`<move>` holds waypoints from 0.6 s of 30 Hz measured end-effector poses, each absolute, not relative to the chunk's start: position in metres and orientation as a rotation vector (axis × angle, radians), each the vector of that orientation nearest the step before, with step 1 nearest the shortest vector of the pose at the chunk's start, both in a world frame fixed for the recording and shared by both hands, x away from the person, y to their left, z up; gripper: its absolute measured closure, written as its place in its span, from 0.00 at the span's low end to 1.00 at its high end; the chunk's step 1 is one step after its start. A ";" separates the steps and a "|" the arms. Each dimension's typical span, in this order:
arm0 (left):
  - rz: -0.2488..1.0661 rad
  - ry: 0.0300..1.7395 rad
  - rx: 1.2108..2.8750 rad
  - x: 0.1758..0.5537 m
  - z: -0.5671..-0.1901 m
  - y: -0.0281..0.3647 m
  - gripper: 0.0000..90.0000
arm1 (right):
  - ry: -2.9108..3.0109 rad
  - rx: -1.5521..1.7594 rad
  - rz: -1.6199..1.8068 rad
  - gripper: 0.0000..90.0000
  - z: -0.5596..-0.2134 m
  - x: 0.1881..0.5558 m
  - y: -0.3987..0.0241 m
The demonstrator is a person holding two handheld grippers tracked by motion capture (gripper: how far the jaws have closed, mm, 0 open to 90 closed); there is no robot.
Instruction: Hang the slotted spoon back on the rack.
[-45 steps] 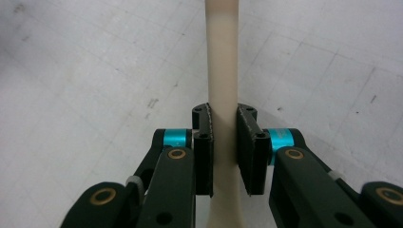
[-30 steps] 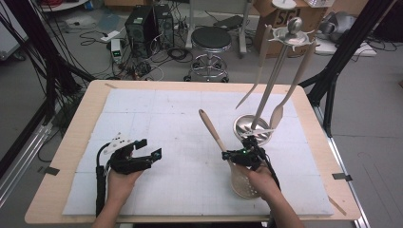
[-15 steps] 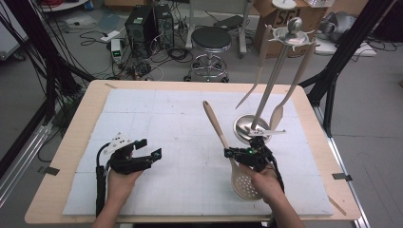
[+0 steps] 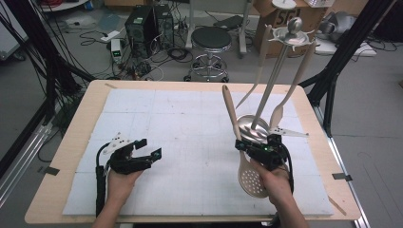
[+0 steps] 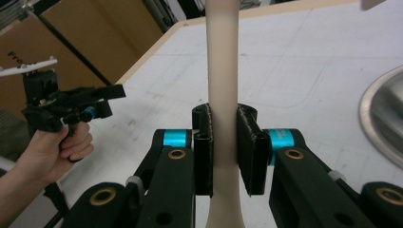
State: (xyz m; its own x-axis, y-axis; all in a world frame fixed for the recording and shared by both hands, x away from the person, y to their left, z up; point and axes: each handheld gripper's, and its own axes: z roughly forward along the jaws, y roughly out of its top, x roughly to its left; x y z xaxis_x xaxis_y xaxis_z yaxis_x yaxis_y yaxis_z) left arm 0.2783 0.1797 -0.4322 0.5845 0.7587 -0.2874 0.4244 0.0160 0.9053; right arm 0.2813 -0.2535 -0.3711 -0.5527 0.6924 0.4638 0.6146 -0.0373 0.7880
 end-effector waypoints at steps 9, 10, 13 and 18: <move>0.346 1.014 1.614 0.278 -0.432 0.179 0.25 | 2.061 1.417 1.702 0.88 -0.362 0.277 -0.267; 0.346 1.014 1.614 0.278 -0.432 0.179 0.25 | 2.049 1.405 1.703 0.88 -0.361 0.276 -0.269; 0.345 1.014 1.613 0.278 -0.432 0.179 0.25 | 2.012 1.382 1.695 0.88 -0.358 0.273 -0.275; 0.344 1.011 1.616 0.278 -0.432 0.179 0.25 | 1.944 1.360 1.727 0.88 -0.356 0.267 -0.287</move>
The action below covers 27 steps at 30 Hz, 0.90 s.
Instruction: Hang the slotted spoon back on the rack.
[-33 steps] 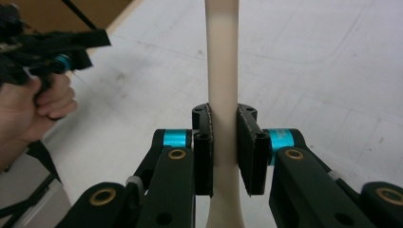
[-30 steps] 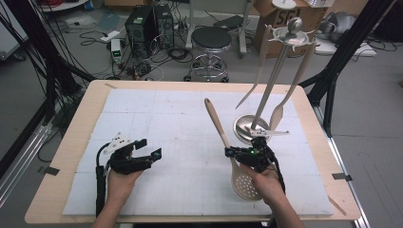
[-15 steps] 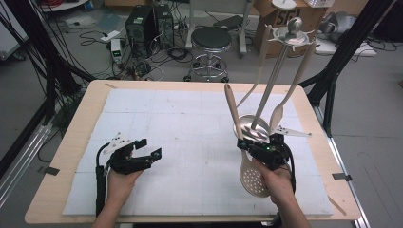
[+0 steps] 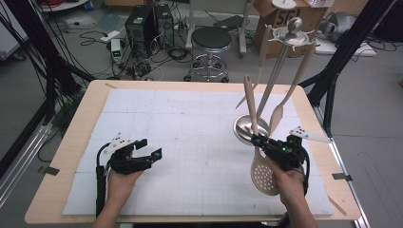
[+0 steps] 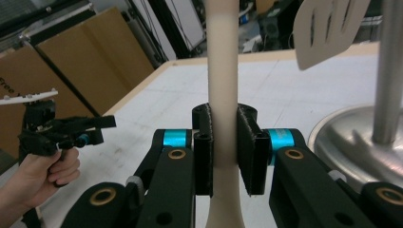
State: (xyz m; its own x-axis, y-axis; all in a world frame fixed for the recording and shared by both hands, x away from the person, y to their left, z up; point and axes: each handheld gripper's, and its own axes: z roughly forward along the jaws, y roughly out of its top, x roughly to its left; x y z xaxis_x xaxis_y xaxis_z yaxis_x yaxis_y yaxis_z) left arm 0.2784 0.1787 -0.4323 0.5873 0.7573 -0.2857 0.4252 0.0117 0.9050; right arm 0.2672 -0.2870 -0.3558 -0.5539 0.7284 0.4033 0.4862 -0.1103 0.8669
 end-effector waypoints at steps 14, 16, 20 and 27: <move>0.343 1.017 1.617 0.279 -0.433 0.178 0.25 | 1.777 1.273 1.760 0.88 -0.343 0.254 -0.300; 0.342 1.016 1.617 0.279 -0.433 0.178 0.25 | 1.752 1.272 1.765 0.88 -0.341 0.252 -0.302; 0.343 1.016 1.617 0.278 -0.433 0.178 0.25 | 1.715 1.275 1.780 0.88 -0.336 0.251 -0.306; 0.342 1.015 1.617 0.279 -0.433 0.178 0.25 | 1.650 1.246 1.780 0.88 -0.326 0.245 -0.307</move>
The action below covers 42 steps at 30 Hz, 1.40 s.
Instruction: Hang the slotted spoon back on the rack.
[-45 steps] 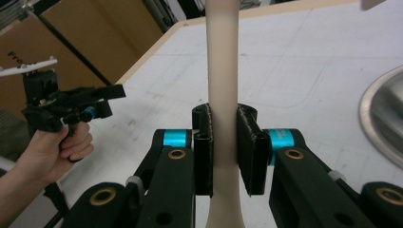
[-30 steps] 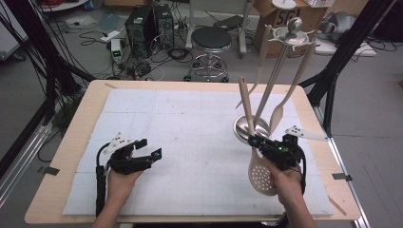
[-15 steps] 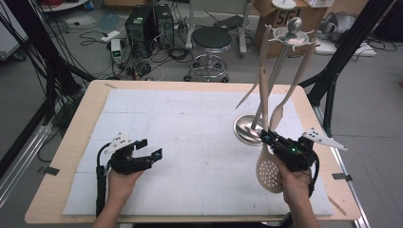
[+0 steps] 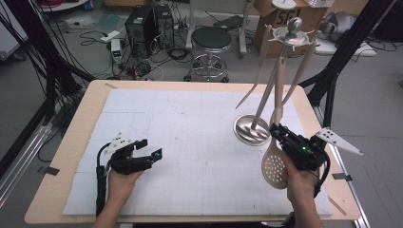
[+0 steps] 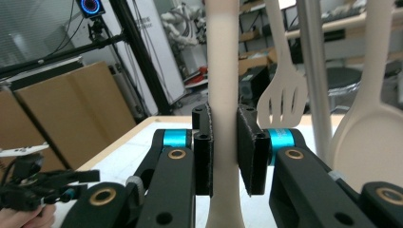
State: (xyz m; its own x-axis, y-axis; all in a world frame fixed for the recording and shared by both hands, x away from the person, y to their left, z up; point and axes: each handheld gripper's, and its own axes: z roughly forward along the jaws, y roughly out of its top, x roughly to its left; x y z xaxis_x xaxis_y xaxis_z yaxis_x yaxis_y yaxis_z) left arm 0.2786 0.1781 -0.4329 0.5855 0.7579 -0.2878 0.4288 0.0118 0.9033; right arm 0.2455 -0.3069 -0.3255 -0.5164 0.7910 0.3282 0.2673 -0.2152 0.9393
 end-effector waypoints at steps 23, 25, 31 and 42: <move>0.343 1.014 1.620 0.278 -0.433 0.178 0.25 | 1.573 1.185 1.780 0.88 -0.306 0.227 -0.307; 0.340 1.014 1.619 0.278 -0.433 0.177 0.25 | 1.565 1.182 1.777 0.88 -0.303 0.226 -0.307; 0.342 1.014 1.617 0.278 -0.432 0.178 0.25 | 1.566 1.224 1.743 0.88 -0.299 0.232 -0.310; 0.342 1.015 1.611 0.278 -0.432 0.179 0.25 | 1.595 1.253 1.645 0.88 -0.298 0.245 -0.302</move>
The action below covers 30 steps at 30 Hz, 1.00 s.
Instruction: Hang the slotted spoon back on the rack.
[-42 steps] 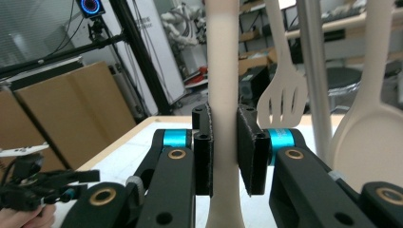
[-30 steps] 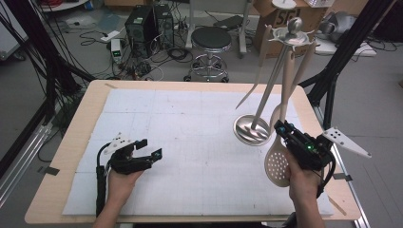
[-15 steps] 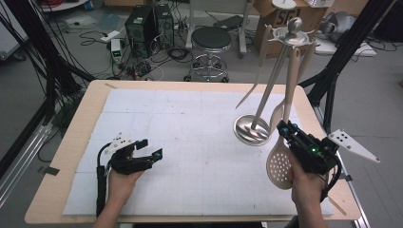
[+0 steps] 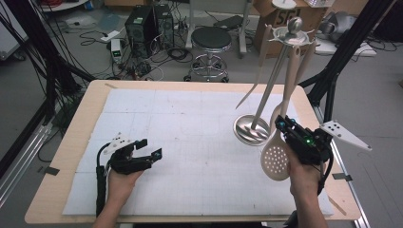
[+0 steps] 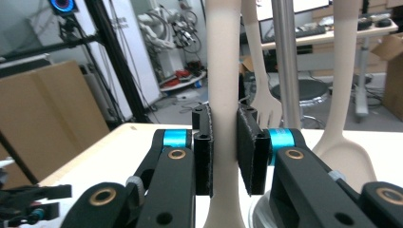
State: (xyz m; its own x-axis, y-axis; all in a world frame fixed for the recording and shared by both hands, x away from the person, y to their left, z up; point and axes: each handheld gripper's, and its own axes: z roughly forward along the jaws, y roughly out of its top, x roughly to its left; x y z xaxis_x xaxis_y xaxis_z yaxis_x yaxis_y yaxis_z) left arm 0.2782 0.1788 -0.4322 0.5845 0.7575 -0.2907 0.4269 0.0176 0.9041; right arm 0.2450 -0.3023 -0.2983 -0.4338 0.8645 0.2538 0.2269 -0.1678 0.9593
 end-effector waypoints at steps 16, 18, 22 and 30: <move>0.345 1.012 1.616 0.278 -0.431 0.180 0.25 | 1.588 1.329 1.685 0.88 -0.304 0.253 -0.309; 0.343 1.015 1.614 0.278 -0.432 0.179 0.25 | 1.594 1.327 1.681 0.88 -0.301 0.260 -0.310; 0.346 1.016 1.612 0.278 -0.432 0.180 0.25 | 1.627 1.334 1.685 0.88 -0.298 0.269 -0.310; 0.343 1.018 1.613 0.278 -0.432 0.180 0.25 | 1.640 1.332 1.700 0.87 -0.307 0.271 -0.309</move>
